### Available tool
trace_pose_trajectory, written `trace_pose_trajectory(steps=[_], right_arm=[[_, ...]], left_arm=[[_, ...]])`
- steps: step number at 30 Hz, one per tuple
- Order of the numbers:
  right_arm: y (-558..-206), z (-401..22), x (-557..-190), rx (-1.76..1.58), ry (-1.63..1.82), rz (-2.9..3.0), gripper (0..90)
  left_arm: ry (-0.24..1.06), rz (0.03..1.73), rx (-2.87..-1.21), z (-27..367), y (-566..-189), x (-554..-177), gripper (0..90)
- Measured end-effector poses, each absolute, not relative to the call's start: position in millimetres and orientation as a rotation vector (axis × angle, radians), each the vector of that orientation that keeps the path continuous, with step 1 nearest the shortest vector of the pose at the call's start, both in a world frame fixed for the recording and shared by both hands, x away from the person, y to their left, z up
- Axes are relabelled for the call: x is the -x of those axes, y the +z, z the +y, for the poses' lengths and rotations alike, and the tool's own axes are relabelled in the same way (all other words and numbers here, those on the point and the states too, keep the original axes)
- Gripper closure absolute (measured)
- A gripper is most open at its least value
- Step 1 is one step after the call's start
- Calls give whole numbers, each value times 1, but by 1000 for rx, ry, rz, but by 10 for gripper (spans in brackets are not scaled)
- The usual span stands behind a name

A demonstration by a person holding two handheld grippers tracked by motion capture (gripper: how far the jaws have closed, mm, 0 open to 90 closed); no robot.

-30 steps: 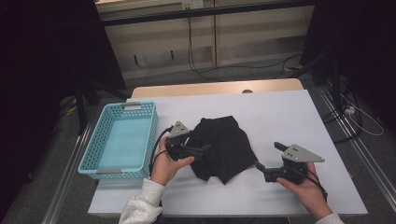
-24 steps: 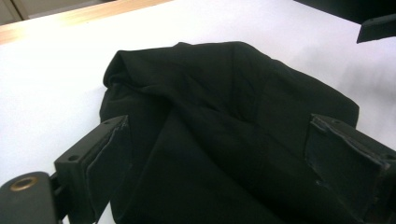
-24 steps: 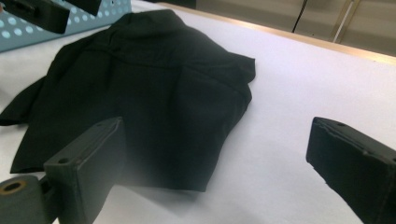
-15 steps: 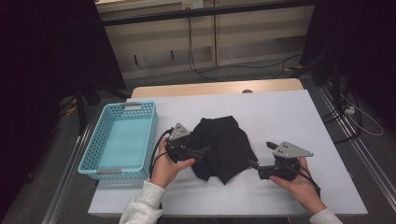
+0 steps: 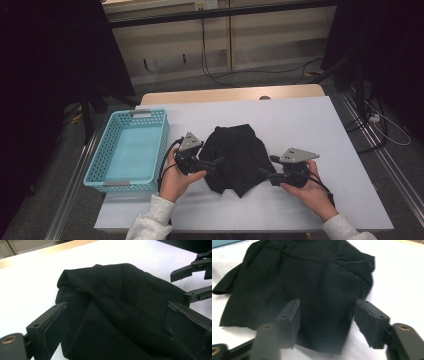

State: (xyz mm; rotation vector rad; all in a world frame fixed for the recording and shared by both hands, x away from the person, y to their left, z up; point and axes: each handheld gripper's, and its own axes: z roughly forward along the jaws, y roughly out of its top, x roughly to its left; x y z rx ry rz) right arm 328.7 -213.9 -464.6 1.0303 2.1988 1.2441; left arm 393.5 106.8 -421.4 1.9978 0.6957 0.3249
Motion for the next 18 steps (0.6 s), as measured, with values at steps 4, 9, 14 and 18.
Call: trace_pose_trajectory(steps=[4, 9, 14, 18], right_arm=[[-468, -208, -331, -1007, 1204, 2261, 479], [-469, -204, -333, -994, 1139, 2305, 616], [-470, -201, -335, -1004, 1109, 2341, 825], [-466, -208, -335, -1045, 1167, 2309, 869]], left_arm=[[316, 692, -2004, 106, -422, -392, 84], [316, 685, -2000, 107, -421, -390, 95], [315, 676, -1994, 106, -418, -388, 103], [305, 652, -2000, 102, -418, -385, 115]])
